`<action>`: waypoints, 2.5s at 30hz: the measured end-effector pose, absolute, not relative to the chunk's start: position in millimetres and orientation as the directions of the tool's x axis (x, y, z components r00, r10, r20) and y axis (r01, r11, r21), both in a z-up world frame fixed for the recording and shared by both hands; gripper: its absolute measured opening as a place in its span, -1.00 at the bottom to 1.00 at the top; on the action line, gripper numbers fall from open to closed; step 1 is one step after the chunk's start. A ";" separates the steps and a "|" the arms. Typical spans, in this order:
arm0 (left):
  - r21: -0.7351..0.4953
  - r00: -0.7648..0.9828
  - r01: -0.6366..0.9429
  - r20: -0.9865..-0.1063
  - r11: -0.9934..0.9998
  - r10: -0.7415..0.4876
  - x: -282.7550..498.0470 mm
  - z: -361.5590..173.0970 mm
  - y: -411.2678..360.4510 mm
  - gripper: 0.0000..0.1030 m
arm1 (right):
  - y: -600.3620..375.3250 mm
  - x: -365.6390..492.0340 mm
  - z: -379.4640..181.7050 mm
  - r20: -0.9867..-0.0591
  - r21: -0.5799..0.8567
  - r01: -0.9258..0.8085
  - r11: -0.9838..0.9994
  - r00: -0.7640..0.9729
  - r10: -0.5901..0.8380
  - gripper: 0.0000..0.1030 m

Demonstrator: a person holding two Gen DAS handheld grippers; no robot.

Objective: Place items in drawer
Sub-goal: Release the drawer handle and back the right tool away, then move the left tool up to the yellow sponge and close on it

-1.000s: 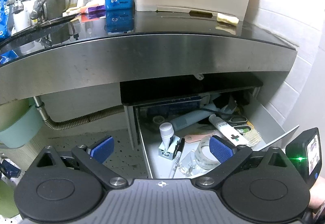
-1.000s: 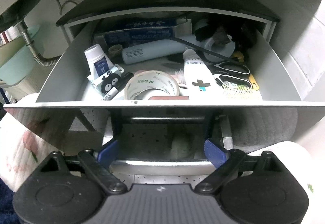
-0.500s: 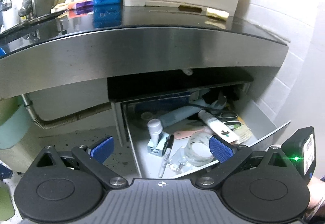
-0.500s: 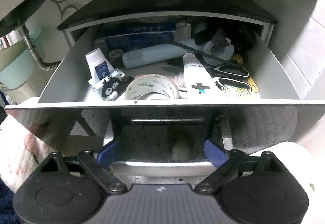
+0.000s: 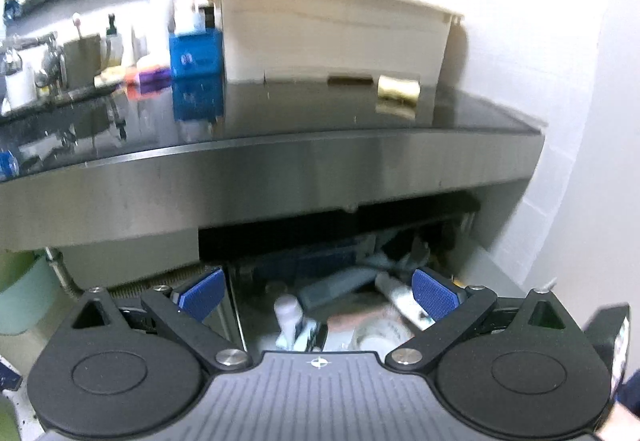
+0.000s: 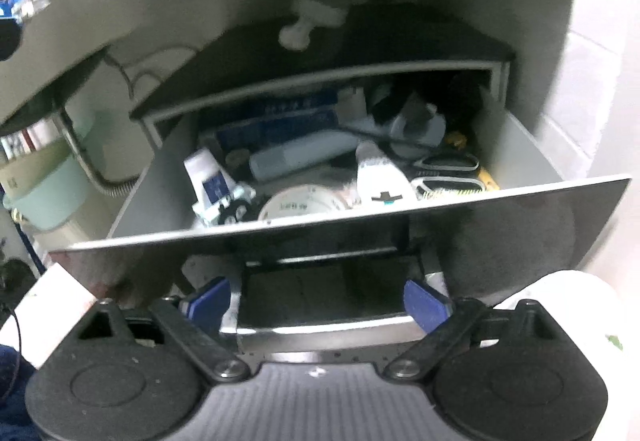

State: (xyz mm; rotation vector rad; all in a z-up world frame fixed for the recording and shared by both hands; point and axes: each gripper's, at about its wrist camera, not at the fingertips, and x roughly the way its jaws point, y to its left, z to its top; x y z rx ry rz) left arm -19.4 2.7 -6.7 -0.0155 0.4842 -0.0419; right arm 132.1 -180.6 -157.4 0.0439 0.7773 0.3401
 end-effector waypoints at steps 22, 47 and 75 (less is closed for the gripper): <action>0.100 0.944 0.061 -0.328 0.993 -0.025 -16.9 26.5 -22.4 0.96 | -191.2 100.9 -129.6 -0.526 0.157 -0.309 0.938 0.778 0.344 0.83; -0.206 0.998 0.052 -0.031 0.977 -0.060 27.0 68.7 -11.0 0.99 | -191.5 101.6 -130.8 -0.527 0.182 -0.309 0.933 0.770 0.358 0.83; -0.045 0.915 0.059 -0.396 0.997 -0.072 211.2 55.6 -92.4 0.98 | -218.4 104.5 -137.1 -0.492 0.347 -0.275 0.897 0.761 0.423 0.83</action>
